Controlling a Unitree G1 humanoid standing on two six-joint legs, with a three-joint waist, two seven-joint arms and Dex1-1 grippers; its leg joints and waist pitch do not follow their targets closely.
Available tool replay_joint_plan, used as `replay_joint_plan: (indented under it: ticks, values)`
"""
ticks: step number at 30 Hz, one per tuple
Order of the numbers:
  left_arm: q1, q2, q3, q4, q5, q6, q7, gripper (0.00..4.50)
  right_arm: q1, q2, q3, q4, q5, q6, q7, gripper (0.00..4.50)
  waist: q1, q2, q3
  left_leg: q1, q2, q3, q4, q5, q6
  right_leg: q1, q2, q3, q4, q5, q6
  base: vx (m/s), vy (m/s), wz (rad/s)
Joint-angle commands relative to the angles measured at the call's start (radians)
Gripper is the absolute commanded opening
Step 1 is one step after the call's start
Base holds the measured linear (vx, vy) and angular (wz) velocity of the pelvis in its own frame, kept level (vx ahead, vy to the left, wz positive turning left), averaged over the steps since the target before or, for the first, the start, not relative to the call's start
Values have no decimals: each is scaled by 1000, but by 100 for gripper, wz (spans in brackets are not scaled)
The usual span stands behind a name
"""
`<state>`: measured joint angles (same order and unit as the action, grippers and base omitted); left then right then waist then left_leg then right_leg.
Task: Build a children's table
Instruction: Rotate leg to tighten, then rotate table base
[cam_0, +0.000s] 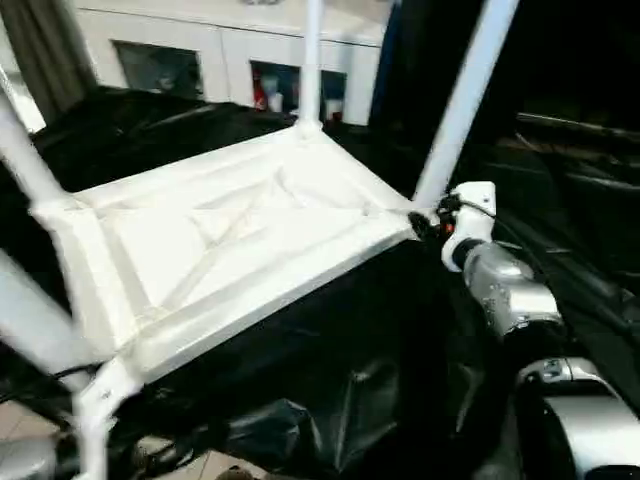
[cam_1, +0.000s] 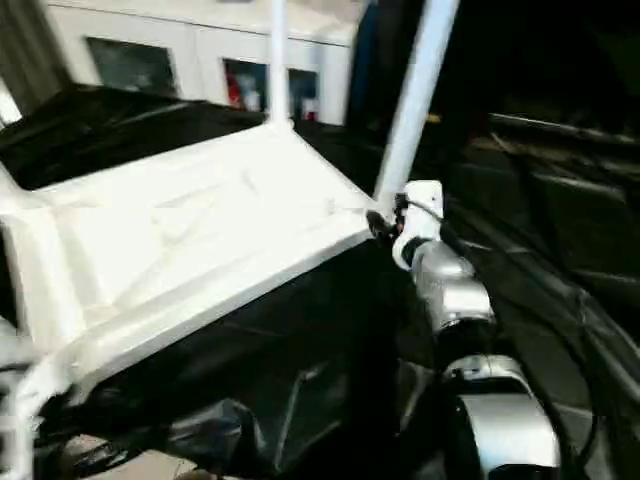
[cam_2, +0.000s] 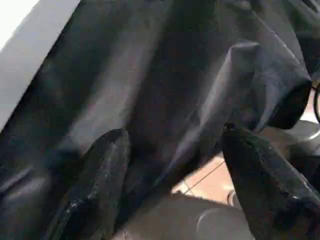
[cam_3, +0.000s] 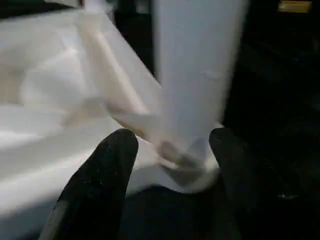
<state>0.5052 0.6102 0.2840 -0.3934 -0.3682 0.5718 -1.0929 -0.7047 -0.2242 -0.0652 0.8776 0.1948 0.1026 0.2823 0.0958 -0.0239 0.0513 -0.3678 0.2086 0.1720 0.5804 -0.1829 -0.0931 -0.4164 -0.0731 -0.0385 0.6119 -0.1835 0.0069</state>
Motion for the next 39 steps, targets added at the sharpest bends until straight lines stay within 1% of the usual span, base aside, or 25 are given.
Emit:
replay_joint_plan:
  ticks: [1,2,3,4,5,6,9,11,12,13,14,16,18,20,21,22,23,24,25,28,30,32,34,35,39]
  values:
    - [55,15,88,-22,-17,-21,-25,365,-5,10,16,14,-15,-44,50,276,-7,5,-45,-5,8,1,-79,-292,8,45,-39,30,-71,-252,-152,0,0,0]
    - [63,16,94,-24,-22,-23,-23,371,-9,13,15,25,-16,-54,57,276,-12,3,-44,-6,9,1,-79,-302,11,43,-39,29,-72,-266,-150,0,0,0]
    - [72,14,123,-35,-41,-21,-20,382,4,19,29,10,-18,-56,102,276,-12,2,-41,3,10,2,-80,-327,16,36,-37,30,-79,-306,-142,0,0,0]
    - [85,11,156,-53,-71,-21,-7,404,13,26,42,16,-28,-78,157,276,-13,1,-42,5,11,3,-77,-334,20,34,-38,33,-77,-297,-154,0,0,0]
    - [85,11,156,-53,-71,-21,-7,404,13,26,42,16,-28,-78,157,276,-13,4,-40,5,14,2,-80,-340,20,34,-38,33,-77,-294,-160,0,0,0]
    - [74,-1,182,-53,-100,-20,5,404,32,24,60,0,-29,-73,188,276,-13,3,-38,10,15,3,-80,-345,21,29,-35,33,-79,-286,-168,0,0,0]
    - [52,-19,255,-21,-155,-31,13,427,124,-8,129,-91,-72,-44,208,276,-1,4,-35,16,14,6,-80,-343,10,28,-28,34,-78,-248,-174,0,0,0]
    - [79,-4,275,-4,-150,-42,-8,446,167,-22,140,-135,-83,-27,210,276,4,6,-37,13,13,4,-81,-333,10,34,-28,35,-74,-223,-170,0,0,0]
    - [100,3,282,-4,-149,-42,-19,446,190,-30,141,-160,-85,-24,216,276,5,1,-37,13,14,3,-83,-337,10,36,-28,34,-74,-229,-163,0,0,0]
    - [133,13,306,-14,-171,-22,-38,446,233,-45,142,-212,-77,-13,247,276,5,5,-34,14,15,3,-85,-366,7,33,-29,34,-78,-262,-155,0,0,0]
    - [147,20,322,-15,-185,-10,-52,446,253,-52,143,-235,-72,-7,262,276,3,0,-33,13,14,3,-85,-376,8,35,-28,35,-80,-273,-148,0,0,0]
    - [164,28,341,-17,-204,6,-66,446,276,-60,143,-262,-68,0,282,276,1,-1,-30,13,14,1,-86,-407,10,32,-31,36,-85,-327,-138,0,0,0]
    - [169,60,384,12,-216,6,-98,446,305,-76,140,-290,-70,3,290,276,-2,7,-26,14,13,-1,-88,-428,6,29,-32,37,-89,-364,-134,0,0,0]
    - [158,74,404,38,-215,-7,-104,446,314,-80,137,-299,-72,5,289,276,-3,4,-26,15,11,-2,-87,-423,11,29,-35,38,-94,-385,-130,0,0,0]
    - [147,84,419,60,-216,-17,-106,446,323,-83,138,-315,-71,12,285,276,-5,5,-24,13,13,-6,-90,-427,6,31,-35,38,-94,-400,-128,0,0,0]
    - [135,96,434,88,-218,-21,-106,446,329,-83,139,-328,-70,20,283,276,-6,8,-24,17,12,-6,-89,-440,1,28,-34,38,-95,-420,-125,0,0,0]
    - [135,97,435,89,-219,-21,-107,446,329,-82,139,-329,-70,20,283,276,-6,7,-23,21,13,-7,-89,-453,-2,26,-35,39,-97,-435,-124,0,0,0]
    - [144,137,457,131,-213,-20,-120,446,340,-80,147,-360,-74,39,283,276,-6,8,-22,20,12,-8,-90,-456,-3,27,-34,39,-98,-440,-122,0,0,0]
    - [144,137,457,131,-213,-20,-120,446,340,-80,147,-360,-74,39,283,276,-3,11,-22,24,12,-8,-90,-462,-3,24,-34,40,-99,-445,-119,0,0,0]
    - [175,200,502,174,-202,-2,-150,446,347,-74,157,-387,-83,56,283,276,-8,8,-20,24,13,-12,-93,-485,-8,26,-33,39,-99,-467,-120,0,0,0]
    - [174,216,520,189,-203,2,-156,446,347,-71,158,-389,-85,57,280,276,-6,9,-18,32,15,-13,-92,-504,-12,20,-34,39,-103,-481,-123,0,0,0]
    - [163,227,536,204,-203,-8,-162,446,348,-68,158,-392,-88,59,278,276,-5,11,-18,32,14,-15,-93,-512,-14,20,-36,40,-103,-489,-127,0,0,0]
    - [96,243,580,240,-242,-2,-148,446,348,-60,163,-396,-92,57,277,276,-3,17,-20,35,14,-15,-93,-506,-17,21,-34,41,-100,-452,-139,0,0,0]
    - [82,253,590,252,-254,1,-148,446,350,-58,167,-402,-93,59,279,276,0,16,-21,38,14,-13,-92,-503,-17,18,-32,40,-99,-429,-147,0,0,0]
    - [59,277,610,283,-281,2,-153,446,357,-53,173,-424,-94,68,285,276,5,15,-22,31,14,-14,-94,-477,-13,28,-33,39,-88,-387,-160,0,0,0]
